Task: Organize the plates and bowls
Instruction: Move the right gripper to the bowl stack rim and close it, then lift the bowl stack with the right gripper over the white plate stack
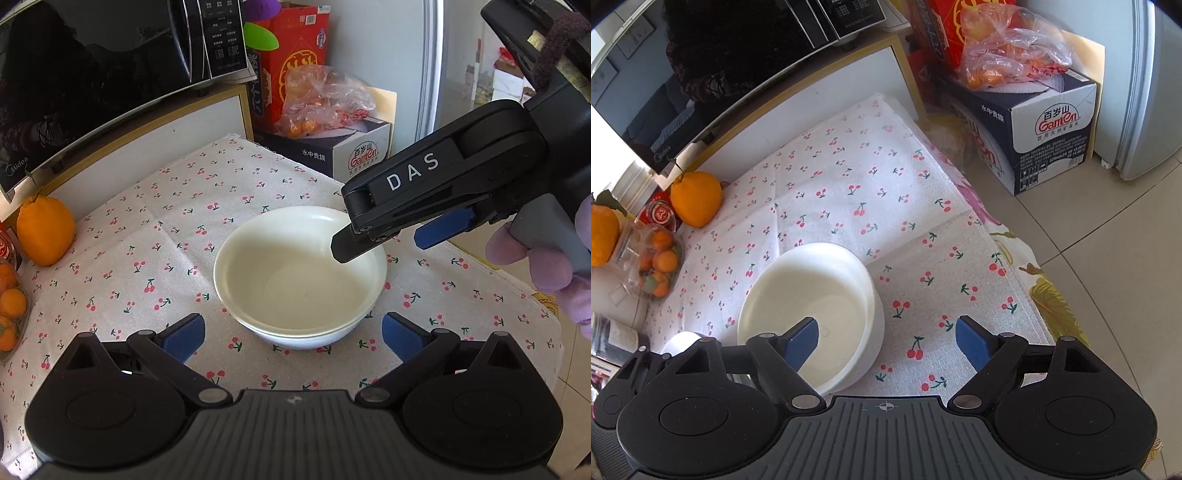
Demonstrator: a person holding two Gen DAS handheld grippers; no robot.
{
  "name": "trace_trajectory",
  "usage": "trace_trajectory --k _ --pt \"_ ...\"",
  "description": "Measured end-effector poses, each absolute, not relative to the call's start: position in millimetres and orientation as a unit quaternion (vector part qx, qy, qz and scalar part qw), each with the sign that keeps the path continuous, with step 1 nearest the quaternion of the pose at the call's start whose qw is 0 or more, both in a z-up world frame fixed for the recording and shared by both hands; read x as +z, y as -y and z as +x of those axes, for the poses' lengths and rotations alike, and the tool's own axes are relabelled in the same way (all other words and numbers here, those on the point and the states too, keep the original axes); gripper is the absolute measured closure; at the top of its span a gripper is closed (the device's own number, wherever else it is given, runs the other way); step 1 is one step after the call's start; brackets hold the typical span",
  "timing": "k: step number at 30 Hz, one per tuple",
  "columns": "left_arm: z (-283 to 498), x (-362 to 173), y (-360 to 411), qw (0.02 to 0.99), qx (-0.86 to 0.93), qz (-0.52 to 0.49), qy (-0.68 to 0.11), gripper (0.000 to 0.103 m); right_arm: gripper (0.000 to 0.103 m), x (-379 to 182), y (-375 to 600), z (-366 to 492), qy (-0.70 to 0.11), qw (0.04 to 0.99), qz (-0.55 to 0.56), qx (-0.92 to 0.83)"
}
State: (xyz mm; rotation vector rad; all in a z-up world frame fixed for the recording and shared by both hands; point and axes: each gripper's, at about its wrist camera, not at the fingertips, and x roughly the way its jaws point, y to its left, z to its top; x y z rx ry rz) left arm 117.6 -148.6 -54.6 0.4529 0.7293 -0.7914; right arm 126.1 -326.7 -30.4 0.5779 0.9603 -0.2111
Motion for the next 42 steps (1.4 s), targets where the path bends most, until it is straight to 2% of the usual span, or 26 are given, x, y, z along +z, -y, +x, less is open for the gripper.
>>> trace_trajectory --k 17,25,28,30,33,36,42 --pt "128 -61 156 0.831 -0.369 0.209 -0.361 0.001 0.02 -48 333 139 -0.446 0.829 0.33 -0.078" --pt "130 -63 157 0.824 -0.38 0.197 -0.371 0.008 0.022 -47 331 138 -0.435 0.833 0.335 -0.074" --pt "131 -64 157 0.821 -0.385 0.191 -0.376 0.013 0.037 -49 331 139 -0.438 0.83 0.338 -0.07" --pt "131 -64 157 0.821 -0.385 0.19 -0.377 0.014 0.057 -51 331 139 -0.442 0.827 0.341 -0.069" --pt "131 -64 158 0.822 -0.385 0.19 -0.375 0.015 0.077 -52 330 139 -0.448 0.826 0.333 -0.076" --pt "131 -63 158 0.823 -0.382 0.187 -0.376 0.016 0.084 -50 330 137 -0.449 0.829 0.323 -0.079" --pt "127 -55 156 0.829 -0.38 0.178 -0.369 0.019 0.084 -35 327 131 -0.44 0.842 0.301 -0.078"
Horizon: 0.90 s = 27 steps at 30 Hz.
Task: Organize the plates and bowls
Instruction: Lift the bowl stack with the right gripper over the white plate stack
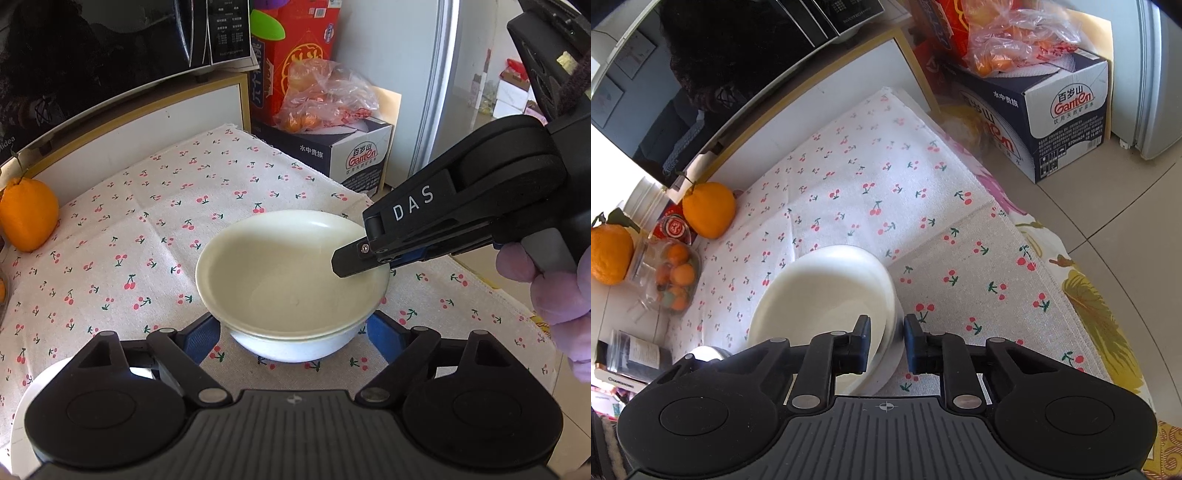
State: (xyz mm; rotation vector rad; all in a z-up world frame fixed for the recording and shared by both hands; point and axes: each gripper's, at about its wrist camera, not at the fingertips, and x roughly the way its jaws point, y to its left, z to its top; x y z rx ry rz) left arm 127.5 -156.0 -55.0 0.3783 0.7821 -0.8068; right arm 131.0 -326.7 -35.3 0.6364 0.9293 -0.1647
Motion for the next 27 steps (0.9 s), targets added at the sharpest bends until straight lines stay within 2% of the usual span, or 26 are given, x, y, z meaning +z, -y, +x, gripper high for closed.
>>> trace_trajectory --k 20,27 --pt "87 3 90 0.863 -0.35 0.185 -0.313 0.022 0.084 30 269 106 -0.388 0.878 0.281 -0.001" --pt "81 0 51 0.874 -0.321 0.176 -0.319 0.024 0.084 37 220 112 -0.384 0.891 0.235 0.047"
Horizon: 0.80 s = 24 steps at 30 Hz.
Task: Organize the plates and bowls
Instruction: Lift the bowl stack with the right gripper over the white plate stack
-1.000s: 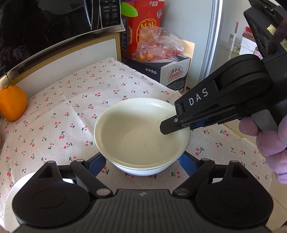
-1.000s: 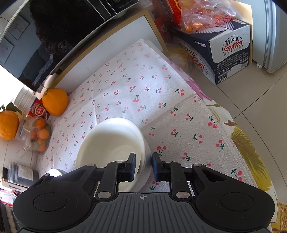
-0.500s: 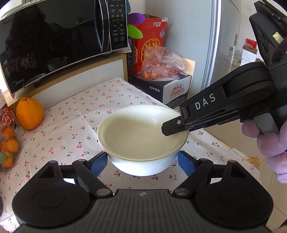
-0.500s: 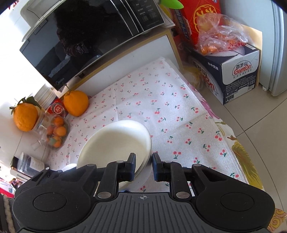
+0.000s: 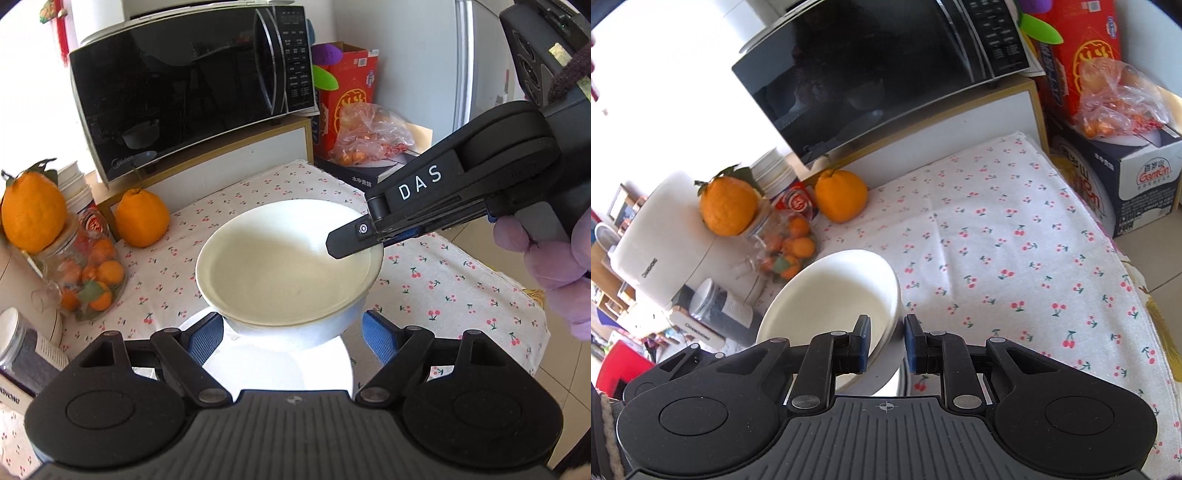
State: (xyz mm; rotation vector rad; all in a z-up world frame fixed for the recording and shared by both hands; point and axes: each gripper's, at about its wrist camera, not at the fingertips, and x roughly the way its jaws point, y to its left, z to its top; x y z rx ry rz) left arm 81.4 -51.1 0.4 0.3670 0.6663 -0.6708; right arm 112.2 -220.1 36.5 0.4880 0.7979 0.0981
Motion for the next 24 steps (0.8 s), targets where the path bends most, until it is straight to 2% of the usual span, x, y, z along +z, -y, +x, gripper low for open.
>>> trace_trajectory --k 10,14,24 --pt "89 -29 20 0.867 -0.288 0.185 -0.362 0.025 0.084 10 173 130 -0.405 0.888 0.202 0.085" --pt "93 -35 13 0.863 -0.282 0.185 -0.377 0.03 0.084 2 165 135 -0.414 0.885 0.199 0.081" --pt "91 -37 10 0.862 -0.285 0.189 -0.375 0.027 0.084 -7 160 139 -0.432 0.879 0.187 0.074"
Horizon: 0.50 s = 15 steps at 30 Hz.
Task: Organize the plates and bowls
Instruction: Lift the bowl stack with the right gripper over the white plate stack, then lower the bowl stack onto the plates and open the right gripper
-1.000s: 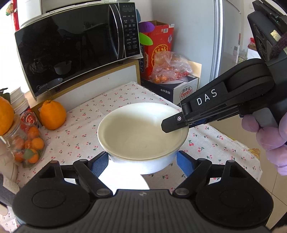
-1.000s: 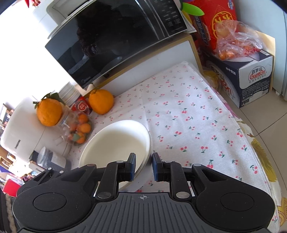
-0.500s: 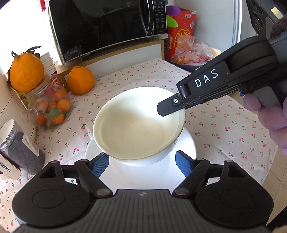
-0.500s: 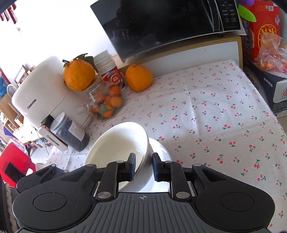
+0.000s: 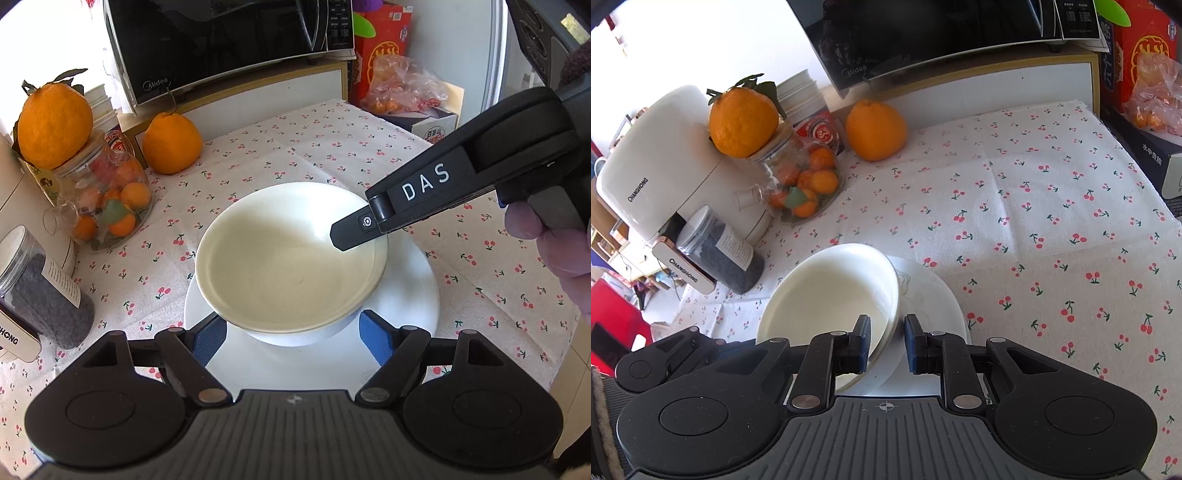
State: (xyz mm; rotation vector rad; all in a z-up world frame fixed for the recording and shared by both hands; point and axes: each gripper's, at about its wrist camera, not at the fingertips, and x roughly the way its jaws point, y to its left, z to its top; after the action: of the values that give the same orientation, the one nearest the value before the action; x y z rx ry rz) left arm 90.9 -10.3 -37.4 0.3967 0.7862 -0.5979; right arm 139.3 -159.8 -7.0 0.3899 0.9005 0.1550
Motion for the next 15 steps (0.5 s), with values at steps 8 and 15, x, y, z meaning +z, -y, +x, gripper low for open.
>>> trace_trajectory --k 8,15 --pt "86 -30 7 0.859 -0.29 0.175 -0.384 0.006 0.072 0 160 135 -0.436 0.877 0.183 0.086" --pt "71 -14 -11 0.87 -0.274 0.139 -0.386 0.004 0.042 28 176 109 -0.407 0.894 0.17 0.082"
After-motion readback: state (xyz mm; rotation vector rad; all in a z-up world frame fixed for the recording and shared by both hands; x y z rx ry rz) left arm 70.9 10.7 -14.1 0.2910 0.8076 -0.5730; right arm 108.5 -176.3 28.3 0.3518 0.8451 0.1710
